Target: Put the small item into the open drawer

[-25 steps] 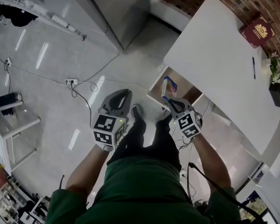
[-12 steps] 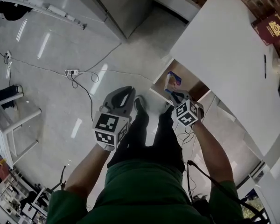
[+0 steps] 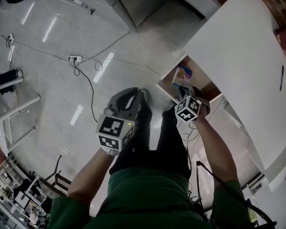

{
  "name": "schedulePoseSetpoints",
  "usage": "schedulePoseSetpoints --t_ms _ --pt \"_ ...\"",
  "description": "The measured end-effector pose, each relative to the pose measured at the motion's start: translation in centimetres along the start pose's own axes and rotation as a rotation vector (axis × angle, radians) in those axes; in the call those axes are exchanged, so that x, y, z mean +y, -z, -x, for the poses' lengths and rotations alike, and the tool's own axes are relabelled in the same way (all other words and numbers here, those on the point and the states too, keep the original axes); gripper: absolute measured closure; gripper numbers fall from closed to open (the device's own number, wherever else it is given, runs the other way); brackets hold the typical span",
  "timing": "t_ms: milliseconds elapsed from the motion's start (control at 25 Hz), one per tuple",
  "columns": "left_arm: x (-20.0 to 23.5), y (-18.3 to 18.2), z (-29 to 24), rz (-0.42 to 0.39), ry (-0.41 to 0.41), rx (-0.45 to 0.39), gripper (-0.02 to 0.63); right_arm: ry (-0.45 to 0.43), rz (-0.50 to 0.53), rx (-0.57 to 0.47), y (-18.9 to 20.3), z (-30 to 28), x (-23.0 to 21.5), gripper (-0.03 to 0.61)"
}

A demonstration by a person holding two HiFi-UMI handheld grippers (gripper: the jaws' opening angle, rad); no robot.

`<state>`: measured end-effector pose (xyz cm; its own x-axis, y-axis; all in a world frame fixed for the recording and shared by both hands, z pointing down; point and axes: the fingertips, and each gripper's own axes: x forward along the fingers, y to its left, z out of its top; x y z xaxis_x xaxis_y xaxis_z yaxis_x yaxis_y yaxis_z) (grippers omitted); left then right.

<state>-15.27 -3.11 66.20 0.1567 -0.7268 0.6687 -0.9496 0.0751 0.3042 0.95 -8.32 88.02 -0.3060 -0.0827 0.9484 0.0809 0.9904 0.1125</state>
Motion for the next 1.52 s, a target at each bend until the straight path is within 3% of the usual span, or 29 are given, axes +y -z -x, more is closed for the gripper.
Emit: schedulePoseSetpoints --t_ms 240,400,600,760,920,1200,1520 --pt "0.5 2.2 -0.1 0.027 -0.026 0.004 0.589 0.176 0.223 0.108 2.3 -1.8 -1.9 0.542" --pt "0.8 3.3 -0.4 0.041 -0.032 0.023 0.589 0.23 0.276 0.156 3.9 -3.2 -2.7 0.534" --pt "1.2 3.6 -0.7 0.044 -0.038 0.016 0.589 0.2 0.218 0.187 5.6 -4.9 -2.3 0.509" --pt "1.3 3.3 -1.1 0.052 -0.036 0.007 0.589 0.171 0.146 0.189 6.1 -4.7 -2.3 0.409" --pt "0.1 2.2 -1.3 0.06 -0.014 -0.003 0.589 0.176 0.032 0.163 6.1 -2.8 -3.0 0.408" --pt "-1.9 -1.6 -1.1 0.019 0.008 -0.066 0.589 0.206 -0.123 0.066 4.4 2.2 -3.9 0.417" --pt "-4.3 -5.8 1.3 -0.007 0.013 -0.133 0.589 0.186 -0.225 -0.146 -1.9 10.7 -2.4 0.422"
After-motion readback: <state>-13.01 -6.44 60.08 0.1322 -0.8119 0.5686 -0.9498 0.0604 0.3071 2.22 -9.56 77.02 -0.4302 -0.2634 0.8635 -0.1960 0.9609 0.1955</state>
